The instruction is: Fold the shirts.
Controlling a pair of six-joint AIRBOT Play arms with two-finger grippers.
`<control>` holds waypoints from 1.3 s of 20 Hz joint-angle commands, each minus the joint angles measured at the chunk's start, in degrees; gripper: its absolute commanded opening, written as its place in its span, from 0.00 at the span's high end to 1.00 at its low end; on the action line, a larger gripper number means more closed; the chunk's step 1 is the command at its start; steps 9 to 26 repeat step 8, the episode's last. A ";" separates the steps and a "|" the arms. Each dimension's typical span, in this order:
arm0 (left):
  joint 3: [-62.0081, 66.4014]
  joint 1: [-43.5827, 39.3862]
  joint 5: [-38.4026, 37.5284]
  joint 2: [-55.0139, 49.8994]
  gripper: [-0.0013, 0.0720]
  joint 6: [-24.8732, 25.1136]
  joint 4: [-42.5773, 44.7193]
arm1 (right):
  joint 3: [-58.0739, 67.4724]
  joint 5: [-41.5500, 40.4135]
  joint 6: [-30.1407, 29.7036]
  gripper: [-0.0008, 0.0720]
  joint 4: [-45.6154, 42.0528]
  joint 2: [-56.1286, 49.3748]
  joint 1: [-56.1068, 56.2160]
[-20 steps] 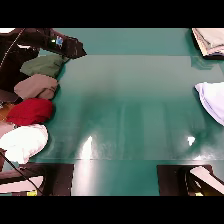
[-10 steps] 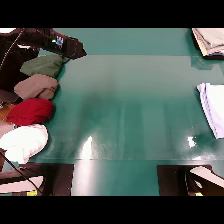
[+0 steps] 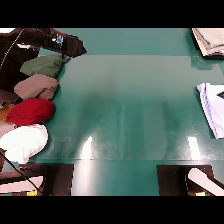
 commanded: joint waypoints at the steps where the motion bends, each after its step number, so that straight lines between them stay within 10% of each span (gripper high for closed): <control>1: 0.00 0.00 0.22 0.04 0.95 -0.04 -0.02 | 0.24 -3.87 0.15 0.97 1.31 1.03 13.33; 26: 0.00 0.00 0.22 0.04 0.95 -0.04 -0.02 | 0.24 -3.32 0.15 0.97 0.98 1.03 22.14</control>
